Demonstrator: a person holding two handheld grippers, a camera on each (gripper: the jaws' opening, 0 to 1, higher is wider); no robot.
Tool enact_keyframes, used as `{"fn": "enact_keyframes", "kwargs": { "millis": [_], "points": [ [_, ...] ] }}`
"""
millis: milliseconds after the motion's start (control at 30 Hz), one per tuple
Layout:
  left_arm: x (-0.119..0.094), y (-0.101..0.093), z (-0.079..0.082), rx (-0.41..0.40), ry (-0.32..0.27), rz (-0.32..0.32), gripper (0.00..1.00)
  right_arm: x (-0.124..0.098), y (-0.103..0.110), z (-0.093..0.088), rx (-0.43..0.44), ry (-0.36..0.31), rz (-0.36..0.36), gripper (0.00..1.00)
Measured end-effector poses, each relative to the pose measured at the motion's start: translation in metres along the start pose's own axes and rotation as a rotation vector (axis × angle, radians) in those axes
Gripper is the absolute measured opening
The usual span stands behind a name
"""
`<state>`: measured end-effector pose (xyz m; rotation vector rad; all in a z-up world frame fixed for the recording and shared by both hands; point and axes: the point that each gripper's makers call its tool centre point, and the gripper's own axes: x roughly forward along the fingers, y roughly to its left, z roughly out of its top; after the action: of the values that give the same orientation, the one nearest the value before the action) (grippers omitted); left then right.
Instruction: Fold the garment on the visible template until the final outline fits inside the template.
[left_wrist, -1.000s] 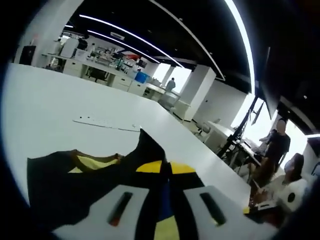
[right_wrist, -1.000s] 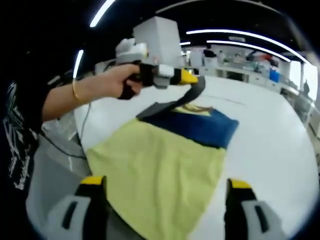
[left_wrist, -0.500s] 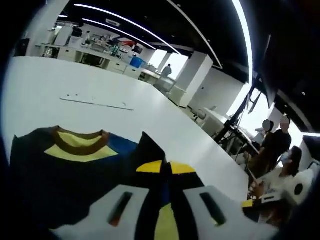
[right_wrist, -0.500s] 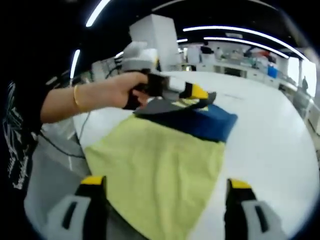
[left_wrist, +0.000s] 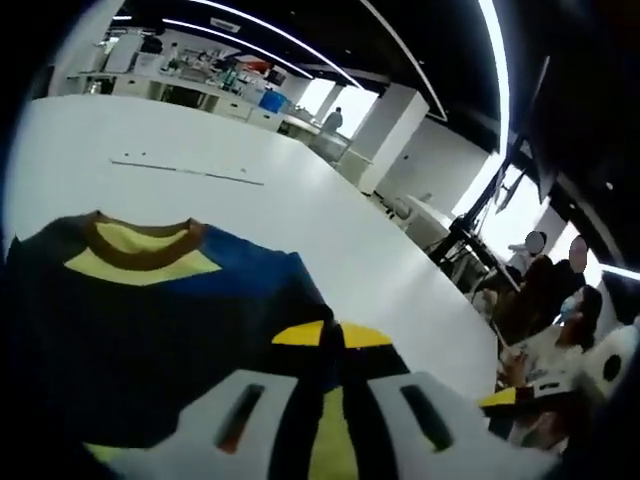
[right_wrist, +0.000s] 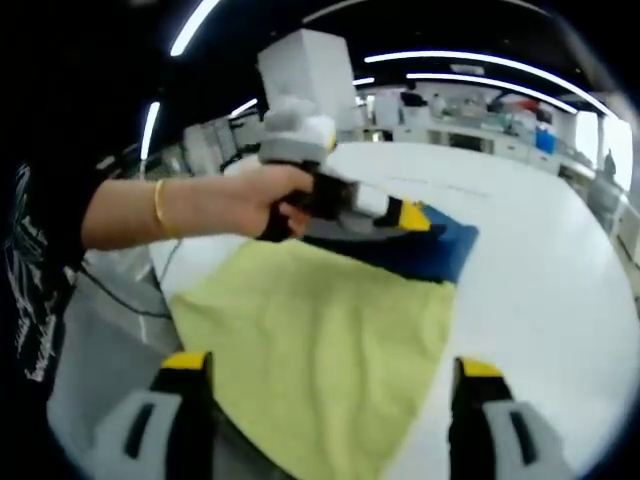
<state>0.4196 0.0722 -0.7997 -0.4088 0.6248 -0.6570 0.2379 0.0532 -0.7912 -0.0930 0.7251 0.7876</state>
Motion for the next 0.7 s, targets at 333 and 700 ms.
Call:
{"fn": "enact_keyframes", "kwargs": {
  "millis": [333, 700],
  "points": [
    [-0.010, -0.021, -0.015, 0.156, 0.030, -0.077, 0.33, 0.000, 0.001, -0.004, 0.001, 0.005, 0.010, 0.99],
    [-0.043, -0.013, -0.006, 0.295, 0.025, -0.113, 0.72, 0.001, 0.007, -0.008, -0.047, 0.047, 0.070, 0.99]
  ]
}}
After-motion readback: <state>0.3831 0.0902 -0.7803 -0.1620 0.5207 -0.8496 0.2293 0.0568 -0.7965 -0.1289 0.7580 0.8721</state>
